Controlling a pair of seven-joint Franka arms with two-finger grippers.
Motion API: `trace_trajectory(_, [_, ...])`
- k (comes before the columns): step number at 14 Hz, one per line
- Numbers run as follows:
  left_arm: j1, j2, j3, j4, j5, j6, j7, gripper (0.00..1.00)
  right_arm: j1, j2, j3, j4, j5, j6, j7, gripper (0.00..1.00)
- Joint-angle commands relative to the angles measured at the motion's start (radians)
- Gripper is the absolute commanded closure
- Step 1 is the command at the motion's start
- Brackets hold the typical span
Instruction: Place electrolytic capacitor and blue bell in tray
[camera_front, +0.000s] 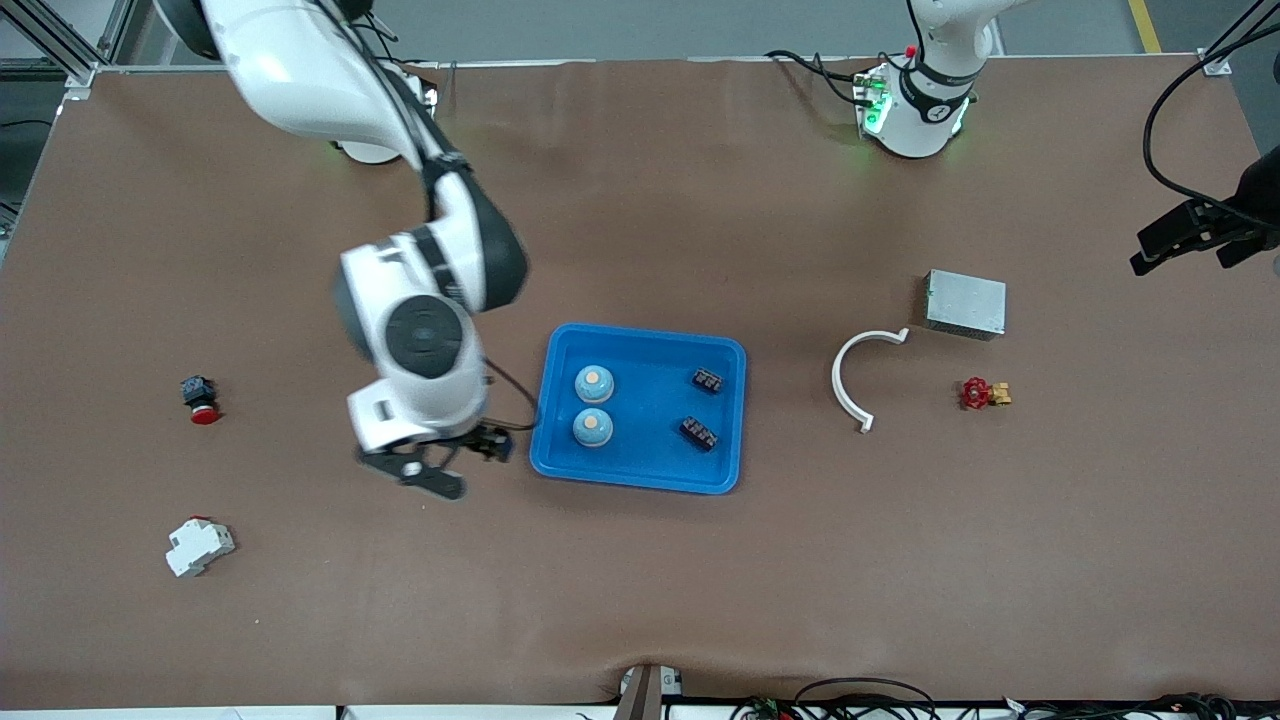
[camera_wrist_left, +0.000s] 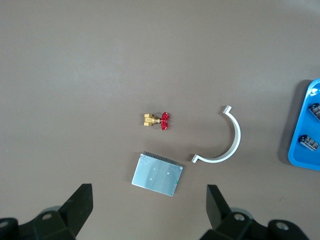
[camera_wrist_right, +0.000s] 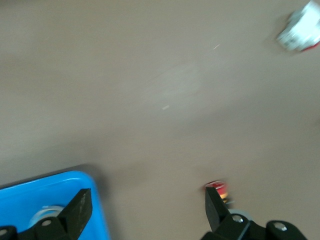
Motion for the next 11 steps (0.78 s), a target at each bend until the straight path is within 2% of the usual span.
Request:
trace_trajectory(1, [-0.006,0.016,-0.008,0.044,-0.019,-0.062,0.003,0.00,-0.084,-0.104,0.023,-0.080,-0.001,-0.015,-0.187,0.00])
trace_trajectory(5, [-0.006,0.019,-0.037,0.055,-0.009,-0.068,0.001,0.00,-0.169,-0.179,0.023,-0.093,0.000,-0.087,-0.378,0.00])
trace_trajectory(9, [-0.007,0.027,-0.054,0.063,-0.008,-0.068,-0.002,0.00,-0.327,-0.244,0.025,-0.091,0.065,-0.136,-0.616,0.00])
trace_trajectory(11, [-0.006,0.029,-0.058,0.064,-0.007,-0.068,-0.002,0.00,-0.379,-0.284,0.023,-0.094,0.082,-0.164,-0.668,0.00])
